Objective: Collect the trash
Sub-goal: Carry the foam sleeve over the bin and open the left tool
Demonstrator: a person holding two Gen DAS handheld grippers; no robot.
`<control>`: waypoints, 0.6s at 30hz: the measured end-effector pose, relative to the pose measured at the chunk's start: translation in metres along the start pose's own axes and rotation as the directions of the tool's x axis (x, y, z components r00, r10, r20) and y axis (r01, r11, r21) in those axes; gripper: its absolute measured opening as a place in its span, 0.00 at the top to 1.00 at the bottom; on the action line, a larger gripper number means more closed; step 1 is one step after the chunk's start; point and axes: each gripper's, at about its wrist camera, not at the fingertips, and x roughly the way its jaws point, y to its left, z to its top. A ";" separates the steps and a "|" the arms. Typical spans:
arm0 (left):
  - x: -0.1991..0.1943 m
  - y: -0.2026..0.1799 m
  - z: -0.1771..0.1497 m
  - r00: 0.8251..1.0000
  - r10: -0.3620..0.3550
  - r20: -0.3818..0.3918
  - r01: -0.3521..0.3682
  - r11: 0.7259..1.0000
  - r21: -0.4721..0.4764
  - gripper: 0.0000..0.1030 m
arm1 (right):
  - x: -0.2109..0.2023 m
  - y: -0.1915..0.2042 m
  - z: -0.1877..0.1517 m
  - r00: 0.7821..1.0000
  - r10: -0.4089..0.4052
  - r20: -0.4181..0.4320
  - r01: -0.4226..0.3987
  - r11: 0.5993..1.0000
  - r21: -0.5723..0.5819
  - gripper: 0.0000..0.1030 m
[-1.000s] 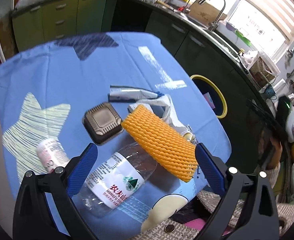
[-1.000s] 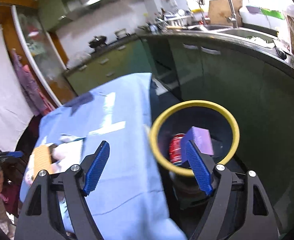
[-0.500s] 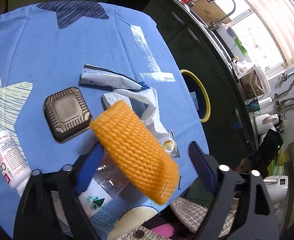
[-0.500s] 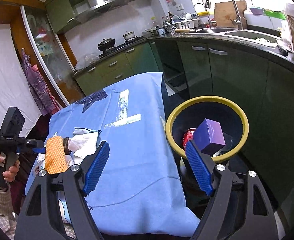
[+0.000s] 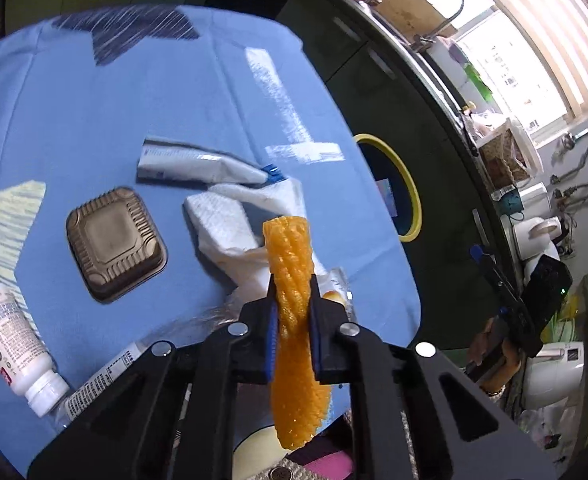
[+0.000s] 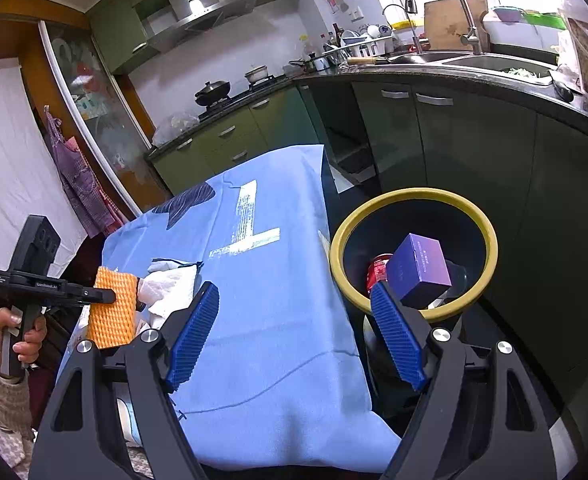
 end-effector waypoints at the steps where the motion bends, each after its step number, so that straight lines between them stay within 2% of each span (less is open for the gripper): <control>1: -0.003 -0.004 0.000 1.000 -0.003 0.003 0.003 1.000 0.009 0.88 | -0.001 -0.001 0.000 1.000 0.000 0.004 0.000 1.000 0.001 0.25; 6: -0.019 -0.045 0.007 1.000 -0.022 0.020 0.020 0.994 0.107 0.88 | -0.020 -0.009 0.003 0.997 -0.040 0.063 0.039 0.999 0.017 0.25; 9: -0.020 -0.085 0.023 0.999 -0.019 0.027 0.014 0.981 0.195 0.88 | -0.035 -0.020 0.002 0.991 -0.080 0.104 0.076 0.996 0.037 0.25; 12: -0.001 -0.136 0.049 0.999 -0.028 0.020 0.021 0.958 0.285 0.88 | -0.047 -0.031 -0.001 0.987 -0.098 0.126 0.091 0.994 0.064 0.25; 15: 0.028 -0.176 0.078 0.998 -0.061 0.010 0.055 0.945 0.322 0.88 | -0.059 -0.047 -0.005 0.983 -0.114 0.141 0.102 0.990 0.094 0.25; 18: 0.059 -0.207 0.103 0.998 -0.048 0.045 0.029 0.933 0.358 0.88 | -0.067 -0.064 -0.009 0.981 -0.126 0.150 0.107 0.986 0.129 0.25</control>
